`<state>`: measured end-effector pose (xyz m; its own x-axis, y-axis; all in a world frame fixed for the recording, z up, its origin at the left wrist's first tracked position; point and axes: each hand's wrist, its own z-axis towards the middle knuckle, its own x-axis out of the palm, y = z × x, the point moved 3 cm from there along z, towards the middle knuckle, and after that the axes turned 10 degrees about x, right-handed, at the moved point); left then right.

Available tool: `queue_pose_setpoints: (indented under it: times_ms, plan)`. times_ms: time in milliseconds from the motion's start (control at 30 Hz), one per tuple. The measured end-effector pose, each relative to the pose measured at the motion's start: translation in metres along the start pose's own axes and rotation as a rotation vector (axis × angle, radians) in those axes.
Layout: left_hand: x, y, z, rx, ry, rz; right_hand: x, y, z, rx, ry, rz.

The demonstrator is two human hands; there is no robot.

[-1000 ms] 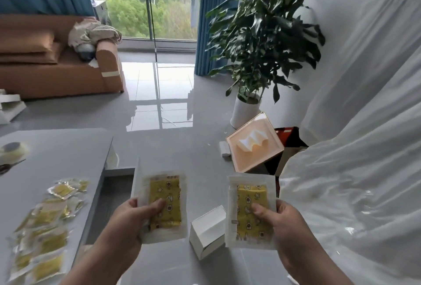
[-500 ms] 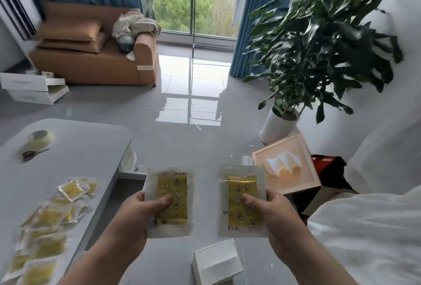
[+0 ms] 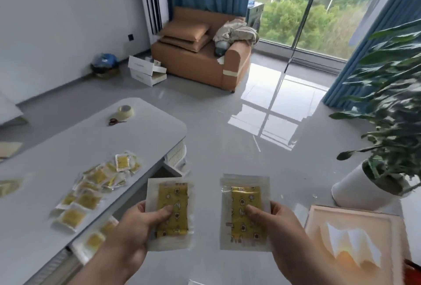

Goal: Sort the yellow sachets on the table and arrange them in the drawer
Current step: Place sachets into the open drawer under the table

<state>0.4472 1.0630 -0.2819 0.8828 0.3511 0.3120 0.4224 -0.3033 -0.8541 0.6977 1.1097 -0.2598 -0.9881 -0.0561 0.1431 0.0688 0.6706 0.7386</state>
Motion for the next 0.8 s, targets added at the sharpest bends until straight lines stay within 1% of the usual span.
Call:
queue_pose_setpoints:
  times_ms: [167, 333, 533, 800]
  plan:
    - [-0.006, 0.005, -0.004, 0.043, -0.143, -0.147, 0.010, 0.014, 0.038, 0.043, 0.094, -0.103]
    - [-0.051, -0.004, -0.004, 0.096, -0.344, -0.252, 0.063, 0.021, 0.072, 0.062, 0.170, -0.200]
    - [-0.136, -0.034, 0.024, 0.127, -0.465, -0.322, 0.169, 0.026, 0.115, 0.098, 0.253, -0.312]
    - [-0.251, -0.097, 0.083, 0.102, -0.490, -0.417, 0.319, 0.046, 0.171, 0.135, 0.294, -0.427]
